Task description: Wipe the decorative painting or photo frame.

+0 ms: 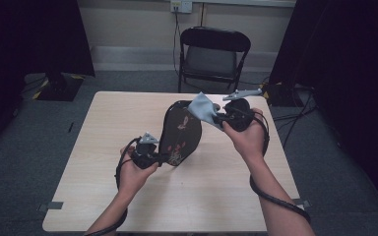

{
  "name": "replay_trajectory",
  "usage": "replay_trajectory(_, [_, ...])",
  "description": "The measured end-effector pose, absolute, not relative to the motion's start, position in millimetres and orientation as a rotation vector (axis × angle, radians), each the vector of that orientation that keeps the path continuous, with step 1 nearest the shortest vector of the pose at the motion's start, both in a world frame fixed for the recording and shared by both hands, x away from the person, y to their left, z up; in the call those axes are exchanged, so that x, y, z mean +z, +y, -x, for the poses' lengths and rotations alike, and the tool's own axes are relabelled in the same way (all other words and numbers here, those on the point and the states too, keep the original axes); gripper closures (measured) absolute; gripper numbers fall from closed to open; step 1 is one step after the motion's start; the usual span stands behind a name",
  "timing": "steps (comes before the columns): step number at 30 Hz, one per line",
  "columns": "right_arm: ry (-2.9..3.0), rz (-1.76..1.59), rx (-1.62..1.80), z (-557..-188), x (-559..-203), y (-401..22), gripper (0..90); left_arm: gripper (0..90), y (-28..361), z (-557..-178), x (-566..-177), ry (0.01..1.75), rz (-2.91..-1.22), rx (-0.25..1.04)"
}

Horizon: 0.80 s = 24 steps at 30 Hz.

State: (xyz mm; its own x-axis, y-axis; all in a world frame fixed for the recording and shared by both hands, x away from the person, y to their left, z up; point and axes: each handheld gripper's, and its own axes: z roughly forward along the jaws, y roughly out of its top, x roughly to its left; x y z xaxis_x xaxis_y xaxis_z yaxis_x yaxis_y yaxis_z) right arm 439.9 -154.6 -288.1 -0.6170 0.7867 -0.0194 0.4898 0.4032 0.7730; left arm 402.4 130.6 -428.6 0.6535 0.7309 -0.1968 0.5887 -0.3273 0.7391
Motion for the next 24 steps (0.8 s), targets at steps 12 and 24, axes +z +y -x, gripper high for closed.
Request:
replay_trajectory(12, [2.350, -1.093, 1.028, -444.6, -310.6, -132.8, 82.5, 78.4, 131.4, -402.7, -429.0, 1.018, -2.042, 0.215])
replay_trajectory(24, [2.398, -1.139, 0.989, -447.0, -347.5, -129.4, 82.5, 78.4, 131.0, -402.7, -429.0, 1.020, -2.040, 0.214])
